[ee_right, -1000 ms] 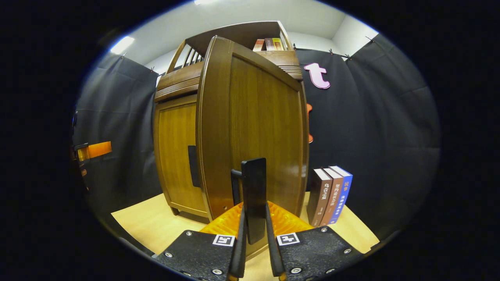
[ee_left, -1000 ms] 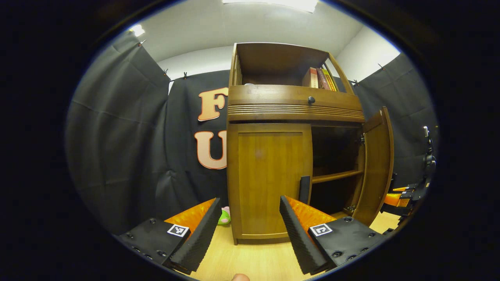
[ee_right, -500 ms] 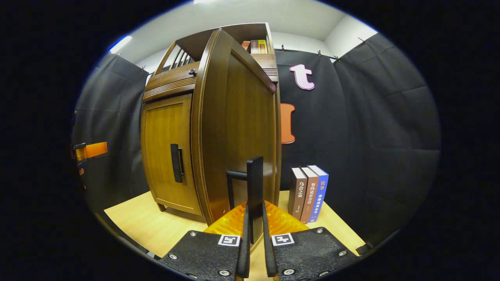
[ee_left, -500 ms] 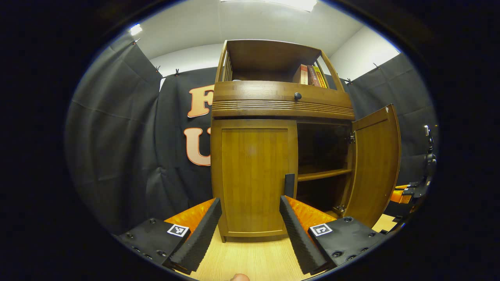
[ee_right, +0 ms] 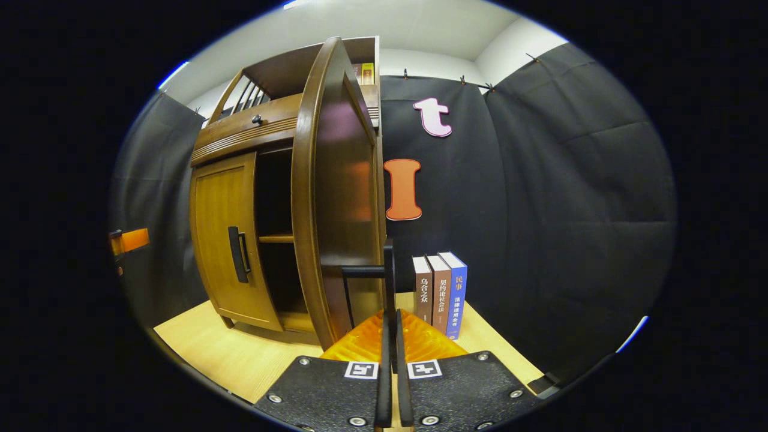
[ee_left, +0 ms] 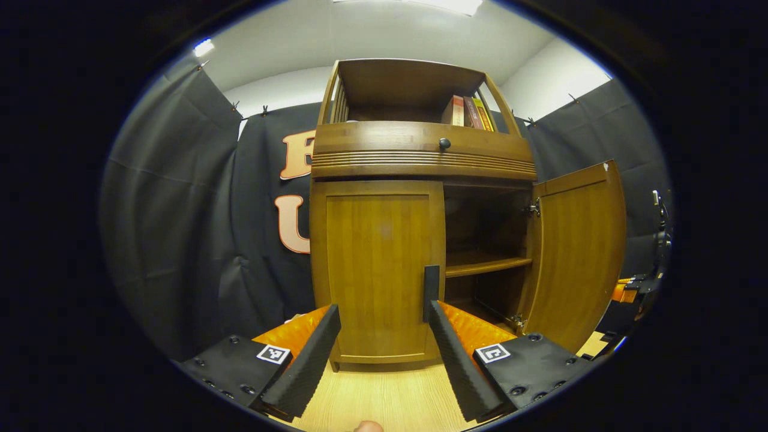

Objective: Open the right door of the double-door shoe cabinet with the right hand, and open the left door with the left hand.

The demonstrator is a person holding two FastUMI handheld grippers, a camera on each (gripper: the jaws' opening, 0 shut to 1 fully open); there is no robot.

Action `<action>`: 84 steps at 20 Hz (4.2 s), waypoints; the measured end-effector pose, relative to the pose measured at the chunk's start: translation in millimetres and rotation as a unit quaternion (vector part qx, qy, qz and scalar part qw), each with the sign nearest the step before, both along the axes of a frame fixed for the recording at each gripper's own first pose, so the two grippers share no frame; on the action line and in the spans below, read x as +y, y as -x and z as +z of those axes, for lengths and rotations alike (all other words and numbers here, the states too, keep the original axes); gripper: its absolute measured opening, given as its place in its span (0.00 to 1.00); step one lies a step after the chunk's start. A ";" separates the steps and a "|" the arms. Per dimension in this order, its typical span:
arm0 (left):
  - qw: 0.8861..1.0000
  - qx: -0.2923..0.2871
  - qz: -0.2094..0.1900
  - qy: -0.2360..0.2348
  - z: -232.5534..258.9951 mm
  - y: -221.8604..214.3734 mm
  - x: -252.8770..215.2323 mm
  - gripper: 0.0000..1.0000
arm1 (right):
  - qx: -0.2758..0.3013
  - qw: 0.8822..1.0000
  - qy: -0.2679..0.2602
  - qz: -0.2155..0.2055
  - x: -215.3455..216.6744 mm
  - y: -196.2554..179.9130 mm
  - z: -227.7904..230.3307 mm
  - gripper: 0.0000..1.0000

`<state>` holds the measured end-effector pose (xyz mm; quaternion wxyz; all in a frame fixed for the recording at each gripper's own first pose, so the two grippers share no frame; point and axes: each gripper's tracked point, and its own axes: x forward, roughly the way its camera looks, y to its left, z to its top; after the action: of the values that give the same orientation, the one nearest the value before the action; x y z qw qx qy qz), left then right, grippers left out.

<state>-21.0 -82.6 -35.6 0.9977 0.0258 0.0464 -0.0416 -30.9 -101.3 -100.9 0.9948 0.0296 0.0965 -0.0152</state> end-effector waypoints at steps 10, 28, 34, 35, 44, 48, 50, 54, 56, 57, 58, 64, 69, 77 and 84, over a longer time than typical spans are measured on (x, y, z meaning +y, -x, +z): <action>0.999 0.033 -0.017 0.011 -26.3 -33.4 -34.6 0.95 | -0.013 1.000 0.010 -0.008 -32.6 20.3 5.1 0.13; 0.999 0.035 -0.032 -0.007 -92.1 -146.6 -88.6 0.95 | -0.045 0.996 0.013 -0.079 -89.1 48.3 33.1 0.30; 0.998 0.061 -0.016 0.015 -119.6 -180.2 -83.3 0.96 | -0.043 0.995 0.026 -0.089 -92.2 48.1 32.6 0.79; 0.998 0.060 -0.013 0.018 -121.1 -185.0 -81.8 0.96 | -0.044 0.994 0.029 -0.092 -93.7 48.8 32.5 0.86; 0.998 0.060 -0.006 0.006 -127.9 -203.5 -78.6 0.80 | -0.047 0.994 0.028 -0.095 -97.4 51.4 33.4 1.00; 0.998 0.058 -0.010 0.013 -133.3 -203.5 -88.4 0.60 | -0.047 0.994 0.031 -0.096 -97.5 53.9 33.8 0.90; 0.997 0.065 -0.020 0.022 -133.3 -202.0 -94.4 0.50 | -0.048 0.994 0.034 -0.097 -97.9 53.9 33.9 0.90; 0.997 0.072 -0.021 0.017 -140.5 -203.8 -95.5 0.36 | -0.049 0.994 0.031 -0.095 -92.8 55.2 35.4 1.00; 0.997 0.080 -0.021 0.010 -137.5 -199.0 -88.6 0.29 | -0.050 0.994 0.032 -0.095 -92.0 56.2 36.4 1.00; 0.996 0.080 -0.025 0.005 -136.9 -195.1 -88.2 0.29 | -0.051 0.994 0.032 -0.095 -91.0 56.6 37.1 1.00; 0.996 0.078 -0.029 0.006 -134.7 -190.7 -88.0 0.28 | -0.052 0.994 0.031 -0.094 -89.6 57.5 38.1 1.00; 0.995 0.079 -0.051 0.015 -124.3 -155.9 -78.4 0.29 | -0.059 0.994 0.031 -0.091 -77.3 62.0 49.1 0.90; 0.994 0.085 -0.060 0.017 -116.4 -125.8 -66.3 0.29 | -0.063 0.995 0.035 -0.075 -55.9 62.5 53.0 0.90; 0.994 0.079 -0.069 0.018 -107.2 -88.2 -43.9 0.29 | -0.070 0.996 0.040 -0.048 -22.4 62.9 59.5 0.90; 0.994 0.076 -0.075 0.033 -95.1 -46.0 -10.1 0.29 | -0.069 0.996 0.038 -0.032 -0.3 60.9 61.4 0.79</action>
<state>25.0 -92.7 -130.7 0.9856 -0.0066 0.1188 -0.1199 -91.8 -101.6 -39.5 0.9985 -0.0038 0.0259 -0.0483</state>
